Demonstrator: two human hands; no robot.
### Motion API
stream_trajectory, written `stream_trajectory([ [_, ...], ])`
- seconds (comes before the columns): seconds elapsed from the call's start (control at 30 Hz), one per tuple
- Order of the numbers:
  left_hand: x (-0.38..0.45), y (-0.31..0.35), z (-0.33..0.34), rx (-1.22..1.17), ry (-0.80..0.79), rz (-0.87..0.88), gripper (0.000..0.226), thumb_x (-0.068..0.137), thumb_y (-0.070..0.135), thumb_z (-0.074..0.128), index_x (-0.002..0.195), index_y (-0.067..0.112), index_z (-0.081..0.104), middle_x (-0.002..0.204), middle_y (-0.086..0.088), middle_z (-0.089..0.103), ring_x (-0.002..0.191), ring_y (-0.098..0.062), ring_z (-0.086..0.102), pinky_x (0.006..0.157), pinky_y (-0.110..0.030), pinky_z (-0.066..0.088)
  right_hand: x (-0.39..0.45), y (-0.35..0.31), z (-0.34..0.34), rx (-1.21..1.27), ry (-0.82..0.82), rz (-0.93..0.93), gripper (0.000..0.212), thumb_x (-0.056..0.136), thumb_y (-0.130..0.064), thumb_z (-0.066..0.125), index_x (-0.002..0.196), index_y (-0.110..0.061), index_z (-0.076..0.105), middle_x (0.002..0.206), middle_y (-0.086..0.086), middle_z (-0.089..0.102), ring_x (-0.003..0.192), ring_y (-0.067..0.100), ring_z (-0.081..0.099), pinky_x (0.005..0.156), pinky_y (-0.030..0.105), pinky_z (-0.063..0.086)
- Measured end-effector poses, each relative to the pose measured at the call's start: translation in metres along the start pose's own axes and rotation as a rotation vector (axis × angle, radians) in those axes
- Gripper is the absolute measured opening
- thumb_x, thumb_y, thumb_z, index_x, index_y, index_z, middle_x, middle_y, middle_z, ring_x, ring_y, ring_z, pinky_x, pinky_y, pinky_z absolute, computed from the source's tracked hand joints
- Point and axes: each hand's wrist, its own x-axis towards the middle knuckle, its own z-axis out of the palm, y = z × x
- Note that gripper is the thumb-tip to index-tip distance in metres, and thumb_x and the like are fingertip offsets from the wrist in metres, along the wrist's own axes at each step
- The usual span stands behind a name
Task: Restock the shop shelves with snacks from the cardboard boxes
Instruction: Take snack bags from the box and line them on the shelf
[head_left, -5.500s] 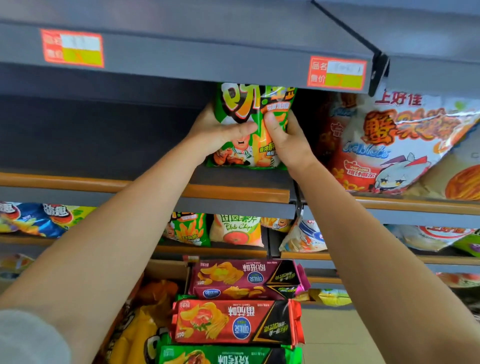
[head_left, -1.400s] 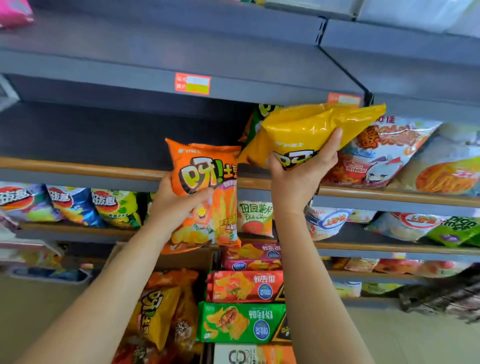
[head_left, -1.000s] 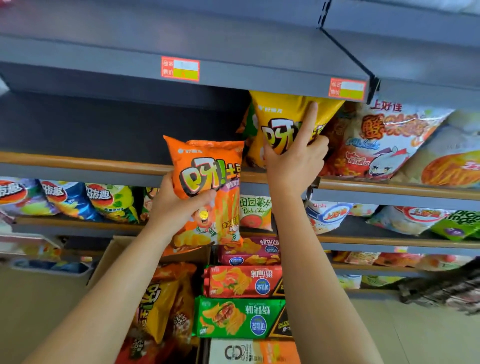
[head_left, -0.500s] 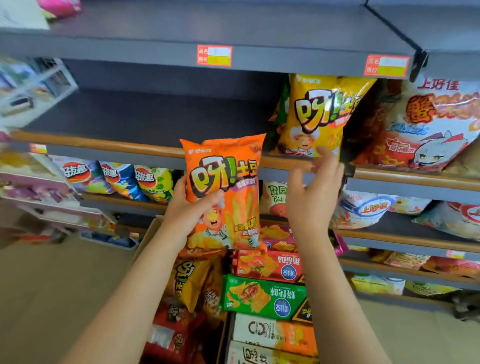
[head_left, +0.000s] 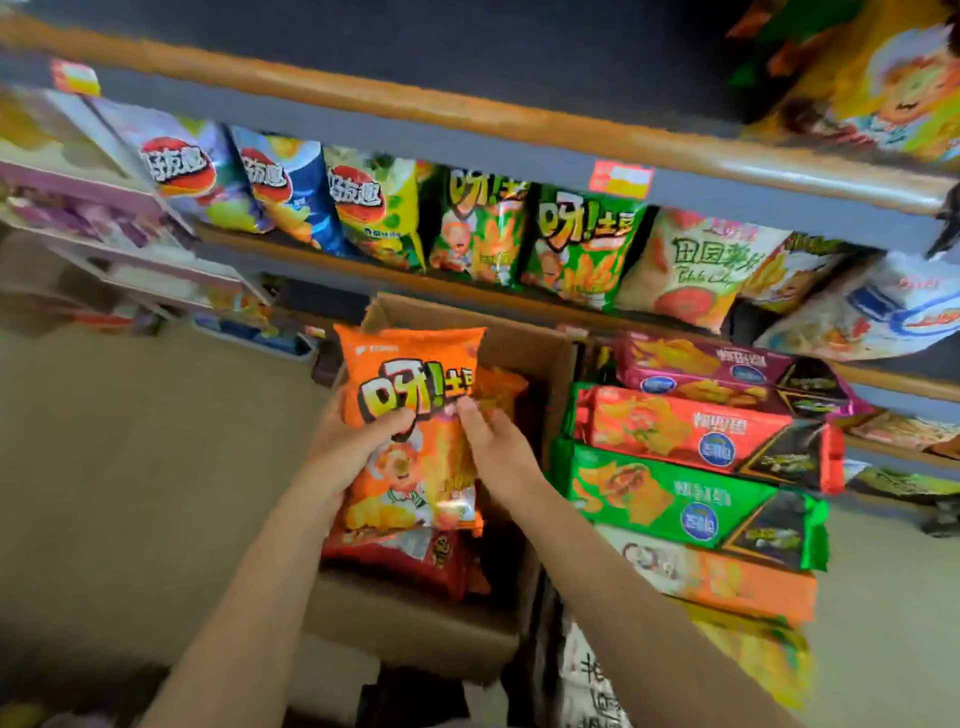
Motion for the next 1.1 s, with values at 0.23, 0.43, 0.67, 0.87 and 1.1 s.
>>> stream_trajectory([
  [0.23,0.052,-0.038,-0.089,0.107,0.114,-0.034,0.038,0.073,0.019,0.087,0.103,0.032,0.067,0.093,0.015,0.076,0.086,-0.004,0.072,0.075,-0.029,0.055,0.092,0.074,0.075,-0.118,0.112,0.521,0.065,0.097,-0.045,0.055,0.149,-0.007,0.04,0.151,0.015,0.046,0.136,0.033,0.045,0.111,0.036,0.036],
  [0.43,0.073,-0.031,-0.112,0.071,0.053,-0.142,0.057,0.067,0.031,0.09,0.117,0.033,0.061,0.101,0.008,0.076,0.089,-0.014,0.074,0.078,-0.038,0.059,0.124,0.085,0.095,-0.105,0.188,0.574,0.08,0.08,-0.062,0.07,0.131,-0.003,0.058,0.127,0.013,0.065,0.108,0.033,0.064,0.093,0.042,0.051],
  [0.67,0.082,0.005,-0.111,-0.007,0.089,-0.04,0.061,0.072,0.022,0.087,0.124,0.026,0.055,0.102,0.01,0.073,0.087,-0.006,0.072,0.065,-0.026,0.057,0.062,-0.026,0.043,-0.236,0.358,0.01,0.014,0.094,-0.029,0.065,0.098,-0.016,0.062,0.097,-0.001,0.062,0.077,0.013,0.057,0.073,0.032,0.047],
  [0.87,0.092,0.044,-0.101,0.026,0.095,0.107,0.078,0.061,0.035,0.092,0.127,0.032,0.05,0.108,0.015,0.068,0.099,-0.006,0.067,0.089,-0.042,0.056,-0.009,-0.099,-0.02,-0.191,0.54,-0.368,0.013,0.095,-0.022,0.065,0.096,-0.031,0.054,0.079,-0.005,0.06,0.069,0.003,0.055,0.06,0.021,0.043],
  [1.1,0.068,0.079,-0.071,0.101,0.003,0.172,0.079,0.066,0.044,0.089,0.133,0.033,0.048,0.11,0.015,0.067,0.103,-0.01,0.065,0.072,-0.021,0.053,-0.069,-0.157,-0.088,0.357,0.688,-0.488,0.017,0.096,-0.035,0.06,0.085,-0.023,0.056,0.067,-0.007,0.049,0.058,0.006,0.045,0.055,0.026,0.038],
])
